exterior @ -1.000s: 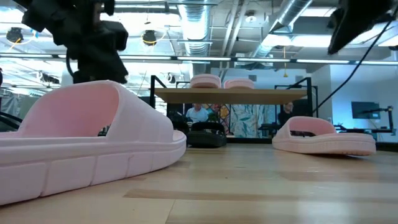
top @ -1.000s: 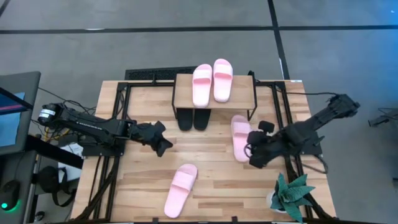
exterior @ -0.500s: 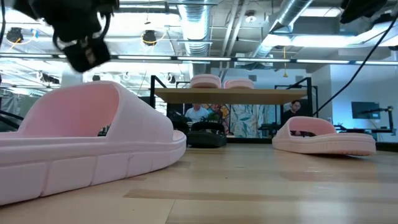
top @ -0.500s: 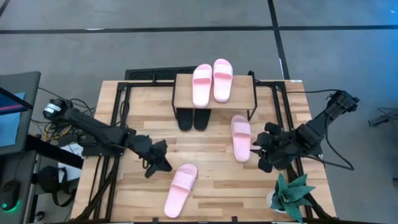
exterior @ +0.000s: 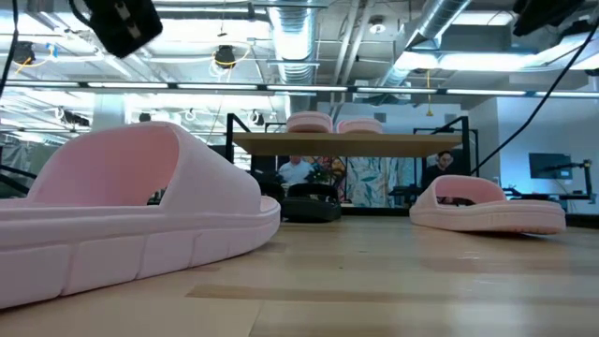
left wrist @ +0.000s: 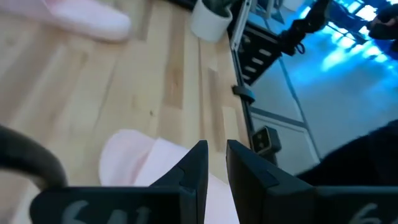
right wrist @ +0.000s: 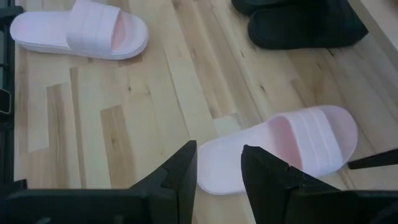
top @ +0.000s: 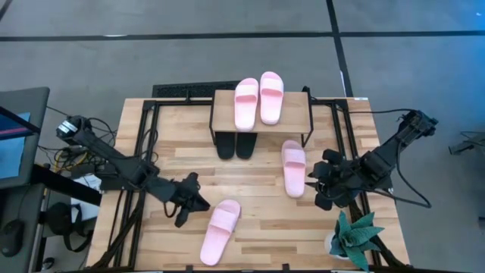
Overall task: Pick and place slides into the shelf
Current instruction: Put the pink slide under the shelf
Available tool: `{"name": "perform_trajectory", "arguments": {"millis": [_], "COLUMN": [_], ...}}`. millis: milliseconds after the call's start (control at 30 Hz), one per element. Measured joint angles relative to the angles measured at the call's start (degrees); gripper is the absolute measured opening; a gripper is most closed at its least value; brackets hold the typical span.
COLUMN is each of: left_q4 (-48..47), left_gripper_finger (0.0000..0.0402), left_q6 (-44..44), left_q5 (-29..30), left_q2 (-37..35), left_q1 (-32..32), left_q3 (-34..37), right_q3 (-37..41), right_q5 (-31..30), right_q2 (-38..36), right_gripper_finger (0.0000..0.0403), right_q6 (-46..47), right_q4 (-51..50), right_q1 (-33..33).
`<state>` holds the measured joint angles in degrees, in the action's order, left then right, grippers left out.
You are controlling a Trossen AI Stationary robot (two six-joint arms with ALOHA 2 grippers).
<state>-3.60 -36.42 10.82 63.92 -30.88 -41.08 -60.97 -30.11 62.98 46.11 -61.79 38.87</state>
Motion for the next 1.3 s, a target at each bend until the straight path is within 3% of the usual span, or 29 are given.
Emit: {"name": "perform_trajectory", "arguments": {"millis": [200, 400, 767, 933, 1300], "left_q4": [-1.78, -13.75, -30.46, -33.16, -36.92], "left_gripper_finger": [0.0048, 0.0048, 0.005, 0.007, 0.013], "left_q6": [2.23, 6.45, 13.78, 13.25, 5.53], "left_q5": [10.76, 15.34, 16.51, 18.46, 18.63], "left_q2": [1.9, 12.4, 34.18, 38.78, 44.84], "left_q1": [-6.14, -8.71, -12.12, -13.26, -13.24], "left_q3": [-1.58, -10.07, -26.82, -31.87, -34.79], "right_q3": [0.0, 0.0, 0.0, 0.0, 0.02], "right_q5": [0.0, 0.03, 0.26, 0.41, 0.46], "right_q2": [0.0, 0.0, 0.0, 0.0, 0.0], "right_gripper_finger": [0.0113, 0.0113, 0.0113, 0.0113, 0.0113], "right_q6": [0.02, -0.02, -0.07, -0.13, -1.6], "right_q4": [0.6, 0.26, -1.41, -2.21, -2.58], "right_q1": [0.07, 0.14, 0.15, 0.15, 0.15]}}
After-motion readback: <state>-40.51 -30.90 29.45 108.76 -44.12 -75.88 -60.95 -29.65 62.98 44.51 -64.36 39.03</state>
